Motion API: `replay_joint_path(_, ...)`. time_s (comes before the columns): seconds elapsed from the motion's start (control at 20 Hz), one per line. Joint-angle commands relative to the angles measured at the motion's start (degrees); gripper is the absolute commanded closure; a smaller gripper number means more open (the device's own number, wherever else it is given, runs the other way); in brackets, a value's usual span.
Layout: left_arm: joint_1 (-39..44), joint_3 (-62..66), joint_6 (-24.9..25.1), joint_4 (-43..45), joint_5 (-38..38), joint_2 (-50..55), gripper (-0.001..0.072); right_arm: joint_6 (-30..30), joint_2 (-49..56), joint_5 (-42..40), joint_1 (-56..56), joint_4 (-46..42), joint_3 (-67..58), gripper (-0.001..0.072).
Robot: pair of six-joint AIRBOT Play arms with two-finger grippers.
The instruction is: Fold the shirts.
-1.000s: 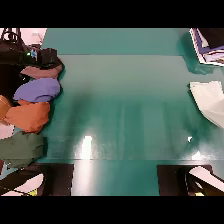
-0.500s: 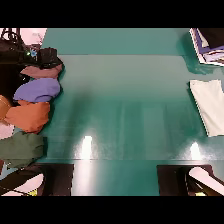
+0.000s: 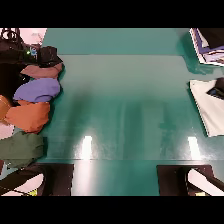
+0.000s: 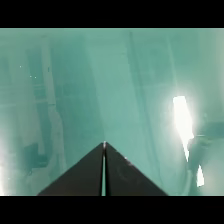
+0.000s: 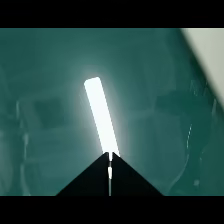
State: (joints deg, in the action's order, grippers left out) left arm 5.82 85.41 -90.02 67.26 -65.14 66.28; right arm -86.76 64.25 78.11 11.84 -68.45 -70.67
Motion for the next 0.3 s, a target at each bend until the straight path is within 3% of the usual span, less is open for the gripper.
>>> replay_joint_path(0.0, 0.02, 0.0, 0.0, 0.0, 0.17, -0.04, 0.0679, 0.94, -0.02, 0.11, -11.87, 0.9, -0.31, 0.0696)
replay_joint_path(0.25, 0.02, 0.0, 0.0, 0.0, 0.17, -0.04, 0.0679, 0.94, -0.02, 0.13, -17.42, 0.92, -0.31, 0.0696)
